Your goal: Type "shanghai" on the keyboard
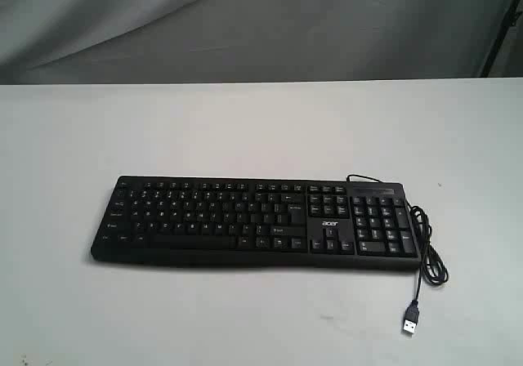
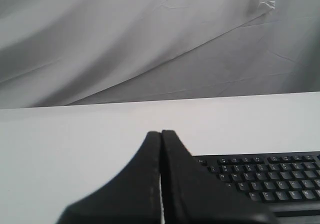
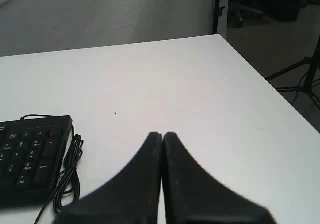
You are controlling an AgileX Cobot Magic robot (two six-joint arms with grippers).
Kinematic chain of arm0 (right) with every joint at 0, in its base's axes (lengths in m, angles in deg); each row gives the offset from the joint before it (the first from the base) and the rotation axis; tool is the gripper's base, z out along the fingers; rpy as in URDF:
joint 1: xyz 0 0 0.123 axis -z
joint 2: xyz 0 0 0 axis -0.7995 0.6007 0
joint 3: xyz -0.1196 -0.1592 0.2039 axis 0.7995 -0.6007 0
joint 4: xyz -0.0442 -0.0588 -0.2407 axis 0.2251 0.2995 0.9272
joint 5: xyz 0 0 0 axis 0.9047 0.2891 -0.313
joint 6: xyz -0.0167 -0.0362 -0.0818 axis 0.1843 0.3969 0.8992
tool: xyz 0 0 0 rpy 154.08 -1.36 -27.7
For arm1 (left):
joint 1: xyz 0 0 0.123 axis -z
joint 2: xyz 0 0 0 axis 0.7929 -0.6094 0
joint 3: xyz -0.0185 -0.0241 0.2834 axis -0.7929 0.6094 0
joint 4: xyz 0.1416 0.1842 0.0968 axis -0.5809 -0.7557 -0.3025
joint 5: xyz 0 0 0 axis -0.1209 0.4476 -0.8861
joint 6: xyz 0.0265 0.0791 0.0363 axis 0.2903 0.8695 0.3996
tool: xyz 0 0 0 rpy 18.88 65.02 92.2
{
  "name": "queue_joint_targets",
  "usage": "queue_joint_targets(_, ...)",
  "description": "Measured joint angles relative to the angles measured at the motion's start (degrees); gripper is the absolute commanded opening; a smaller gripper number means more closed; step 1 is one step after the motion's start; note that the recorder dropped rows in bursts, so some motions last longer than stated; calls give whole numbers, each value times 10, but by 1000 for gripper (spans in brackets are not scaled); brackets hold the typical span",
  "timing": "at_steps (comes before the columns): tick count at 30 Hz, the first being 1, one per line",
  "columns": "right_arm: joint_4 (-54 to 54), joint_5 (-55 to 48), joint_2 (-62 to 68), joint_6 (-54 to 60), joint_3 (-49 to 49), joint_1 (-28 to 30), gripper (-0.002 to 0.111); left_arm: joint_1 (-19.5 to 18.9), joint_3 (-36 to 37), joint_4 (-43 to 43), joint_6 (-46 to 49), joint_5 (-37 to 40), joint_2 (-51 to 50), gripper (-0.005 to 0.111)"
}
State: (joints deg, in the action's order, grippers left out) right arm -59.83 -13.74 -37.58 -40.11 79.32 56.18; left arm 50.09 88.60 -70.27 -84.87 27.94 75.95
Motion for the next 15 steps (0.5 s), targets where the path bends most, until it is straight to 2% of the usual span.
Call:
queue_joint_targets(12,4,3,0,2,0,0,0,0,0,0,0,0,0,0)
queue_joint_targets(15,7,51,0,2,0,0,0,0,0,0,0,0,0,0)
